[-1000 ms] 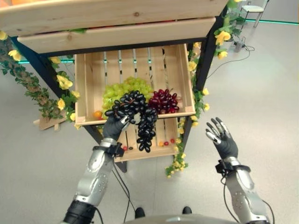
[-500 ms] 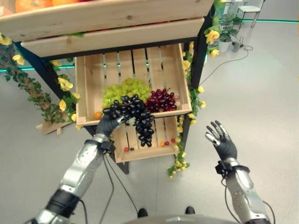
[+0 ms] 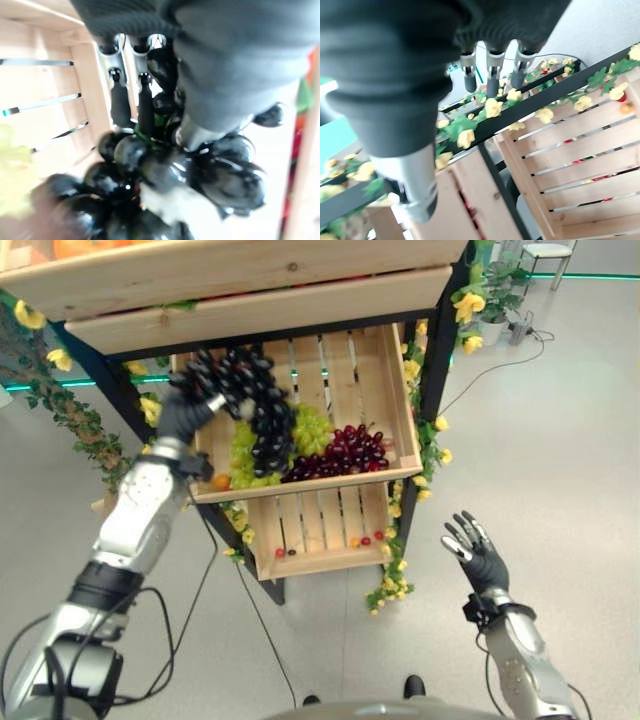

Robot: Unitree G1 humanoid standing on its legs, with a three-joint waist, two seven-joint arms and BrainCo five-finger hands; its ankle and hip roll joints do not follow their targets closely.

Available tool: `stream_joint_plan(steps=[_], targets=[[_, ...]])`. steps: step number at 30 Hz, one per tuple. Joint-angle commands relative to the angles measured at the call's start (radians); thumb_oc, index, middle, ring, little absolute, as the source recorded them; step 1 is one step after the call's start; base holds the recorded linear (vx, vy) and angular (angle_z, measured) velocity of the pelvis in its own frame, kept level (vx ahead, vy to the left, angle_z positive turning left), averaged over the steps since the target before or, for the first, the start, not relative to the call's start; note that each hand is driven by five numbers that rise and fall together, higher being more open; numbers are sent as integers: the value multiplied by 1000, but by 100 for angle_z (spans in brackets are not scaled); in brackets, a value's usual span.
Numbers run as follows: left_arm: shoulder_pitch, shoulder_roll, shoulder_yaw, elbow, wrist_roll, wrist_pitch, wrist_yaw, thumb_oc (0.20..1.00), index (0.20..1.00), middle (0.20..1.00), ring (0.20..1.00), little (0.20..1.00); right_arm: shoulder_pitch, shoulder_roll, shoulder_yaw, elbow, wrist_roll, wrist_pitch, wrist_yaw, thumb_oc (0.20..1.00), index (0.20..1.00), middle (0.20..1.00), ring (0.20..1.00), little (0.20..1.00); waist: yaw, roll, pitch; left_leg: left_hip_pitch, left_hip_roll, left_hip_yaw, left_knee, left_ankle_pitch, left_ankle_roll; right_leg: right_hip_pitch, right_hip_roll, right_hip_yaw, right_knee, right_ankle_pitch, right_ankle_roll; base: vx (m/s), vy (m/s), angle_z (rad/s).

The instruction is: Pick up the fruits from the basket on one side to the basket on the other side

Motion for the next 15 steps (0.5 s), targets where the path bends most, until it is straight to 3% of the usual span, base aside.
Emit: stream_joint_plan(steps=[1, 15], targets=[[-223, 55, 57, 61, -13, -76, 25, 200, 200, 200, 200, 200, -68, -4, -12, -57, -9, -45, 10, 1000, 1000, 1000, 1000, 1000, -9, -12, 4, 32, 35, -21, 26, -36, -61, 113, -19, -25, 9, -135, 85, -6, -11, 6], [-216, 16, 54, 118, -6, -55, 19, 200, 200, 200, 200, 200, -58, -3, -18, -59, -18, -46, 4, 1000, 1000, 1000, 1000, 1000, -23, -17, 8, 41, 45, -5, 19, -41, -62, 103, -14, -10, 9, -135, 86, 1, -1, 0]])
